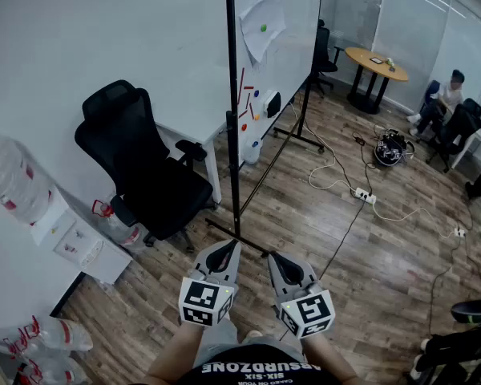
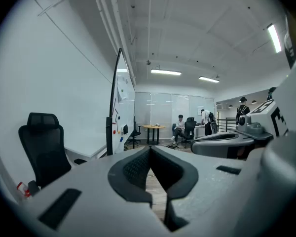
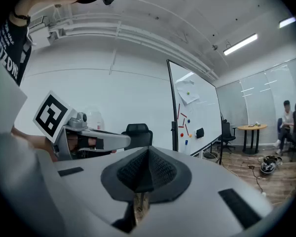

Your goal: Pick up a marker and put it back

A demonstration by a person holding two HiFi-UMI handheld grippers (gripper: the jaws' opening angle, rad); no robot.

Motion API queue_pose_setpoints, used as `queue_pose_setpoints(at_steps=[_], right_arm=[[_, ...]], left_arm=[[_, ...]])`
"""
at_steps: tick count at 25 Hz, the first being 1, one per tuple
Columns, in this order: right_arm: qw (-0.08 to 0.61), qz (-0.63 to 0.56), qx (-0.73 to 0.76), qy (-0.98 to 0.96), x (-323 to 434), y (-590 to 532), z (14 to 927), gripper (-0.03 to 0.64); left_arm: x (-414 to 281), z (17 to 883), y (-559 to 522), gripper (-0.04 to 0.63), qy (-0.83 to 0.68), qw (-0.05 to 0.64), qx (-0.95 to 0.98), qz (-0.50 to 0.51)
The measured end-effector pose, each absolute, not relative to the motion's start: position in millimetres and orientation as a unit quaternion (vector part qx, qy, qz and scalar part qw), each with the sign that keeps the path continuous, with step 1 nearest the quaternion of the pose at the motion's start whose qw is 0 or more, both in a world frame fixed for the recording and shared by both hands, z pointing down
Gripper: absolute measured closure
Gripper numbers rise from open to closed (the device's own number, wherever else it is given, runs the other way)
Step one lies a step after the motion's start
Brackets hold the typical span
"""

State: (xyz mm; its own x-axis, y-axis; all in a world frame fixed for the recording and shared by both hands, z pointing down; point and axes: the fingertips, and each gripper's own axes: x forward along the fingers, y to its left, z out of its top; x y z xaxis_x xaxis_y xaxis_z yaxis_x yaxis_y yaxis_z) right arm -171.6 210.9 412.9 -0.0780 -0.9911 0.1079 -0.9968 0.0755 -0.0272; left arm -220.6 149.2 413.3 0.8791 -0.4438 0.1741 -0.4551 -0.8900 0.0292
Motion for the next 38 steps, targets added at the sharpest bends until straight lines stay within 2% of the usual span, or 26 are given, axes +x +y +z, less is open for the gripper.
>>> queue_pose_setpoints(at_steps=[12,13,17,20,38], right_arm=[[0.036,0.046,0.668,-0.742,-167.7,241.6,419.1,0.62],[0.036,0.048,0.669,-0.741,-165.2,242.3,420.7,0.62],[0.033,0.057,0.674,-0.736,-156.5,242.3,426.0,0.62],[0.034,0.057,0.674,-0.736,-151.3,235.9,426.2,0.62],[0.049,0.056,0.69,-0.72,-64.4,137.0,430.8,0.62]], left_arm=[[-222.2,413.0,158.9,0.584,-0.278,0.034,0.956,0.084],[-218.9,411.1,158.1,0.572,-0.276,0.03,0.957,0.083],[-203.8,398.6,155.2,0.438,-0.256,0.022,0.964,0.062],[-195.3,394.0,143.3,0.408,-0.256,0.011,0.965,0.058],[-120.4,408.9,31.8,0.39,-0.263,0.014,0.962,0.073]])
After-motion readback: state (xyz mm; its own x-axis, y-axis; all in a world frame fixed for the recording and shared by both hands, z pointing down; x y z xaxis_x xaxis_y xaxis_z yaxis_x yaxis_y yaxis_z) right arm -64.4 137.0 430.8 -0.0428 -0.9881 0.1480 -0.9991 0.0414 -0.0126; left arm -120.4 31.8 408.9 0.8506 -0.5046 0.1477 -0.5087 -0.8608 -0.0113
